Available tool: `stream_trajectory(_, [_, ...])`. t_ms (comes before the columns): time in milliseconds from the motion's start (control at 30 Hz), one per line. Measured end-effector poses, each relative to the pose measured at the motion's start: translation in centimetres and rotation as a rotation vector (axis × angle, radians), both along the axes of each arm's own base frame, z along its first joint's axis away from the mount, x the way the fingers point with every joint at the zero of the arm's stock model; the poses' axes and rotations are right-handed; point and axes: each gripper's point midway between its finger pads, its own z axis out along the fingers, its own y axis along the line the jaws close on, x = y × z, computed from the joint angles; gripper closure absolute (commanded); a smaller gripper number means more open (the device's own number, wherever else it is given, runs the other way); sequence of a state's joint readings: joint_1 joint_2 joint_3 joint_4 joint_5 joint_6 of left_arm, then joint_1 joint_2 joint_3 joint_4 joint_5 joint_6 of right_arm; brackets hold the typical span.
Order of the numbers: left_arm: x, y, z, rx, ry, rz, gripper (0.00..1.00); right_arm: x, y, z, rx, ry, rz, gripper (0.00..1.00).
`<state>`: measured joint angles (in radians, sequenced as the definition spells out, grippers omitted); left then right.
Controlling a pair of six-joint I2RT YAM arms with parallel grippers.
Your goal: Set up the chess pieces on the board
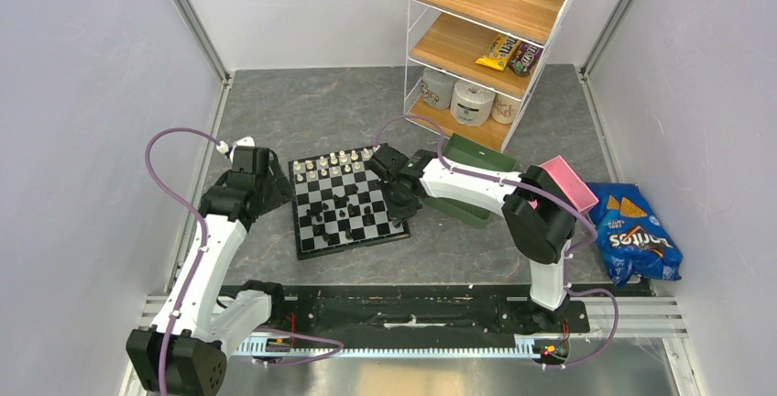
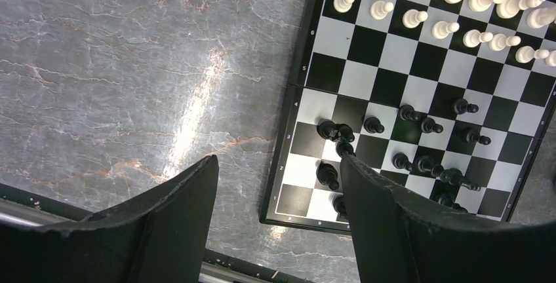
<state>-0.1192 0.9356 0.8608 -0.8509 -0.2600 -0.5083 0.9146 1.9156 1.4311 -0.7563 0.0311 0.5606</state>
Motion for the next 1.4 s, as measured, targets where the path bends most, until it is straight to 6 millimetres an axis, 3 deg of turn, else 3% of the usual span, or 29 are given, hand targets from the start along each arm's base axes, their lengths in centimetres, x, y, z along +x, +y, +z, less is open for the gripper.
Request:
stream_trajectory(267, [0.0,0.0,0.0,0.0,0.0,0.0,0.24,-0.4,0.1,-0.4,0.008,0.015,-0.009,0.82])
stream_trajectory(633, [0.0,0.0,0.0,0.0,0.001,0.0,0.24,-0.5,0.2,-0.4,0.013,0.012,-0.006,0.58])
stream_trajectory(800, [0.0,0.0,0.0,0.0,0.001,0.0,0.24,-0.3,0.4,1.1,0.04,-0.014,0.006,0.53])
stream_trajectory(933, [0.0,0.0,0.0,0.0,0.001,0.0,0.24,0.9,1.7,3.4,0.085,-0.066,0.022,0.53])
stream_trajectory(1100, [0.0,0.0,0.0,0.0,0.001,0.0,0.24,3.6,4.8,6.2,0.15,-0.144,0.046,0.53])
stream_trajectory(1200, [0.0,0.0,0.0,0.0,0.001,0.0,0.24,5.1,6.5,6.0,0.157,-0.163,0.058,0.53])
stream_trajectory(1400, [0.0,0.0,0.0,0.0,0.001,0.0,0.24,6.7,8.3,3.3,0.117,-0.146,0.064,0.55])
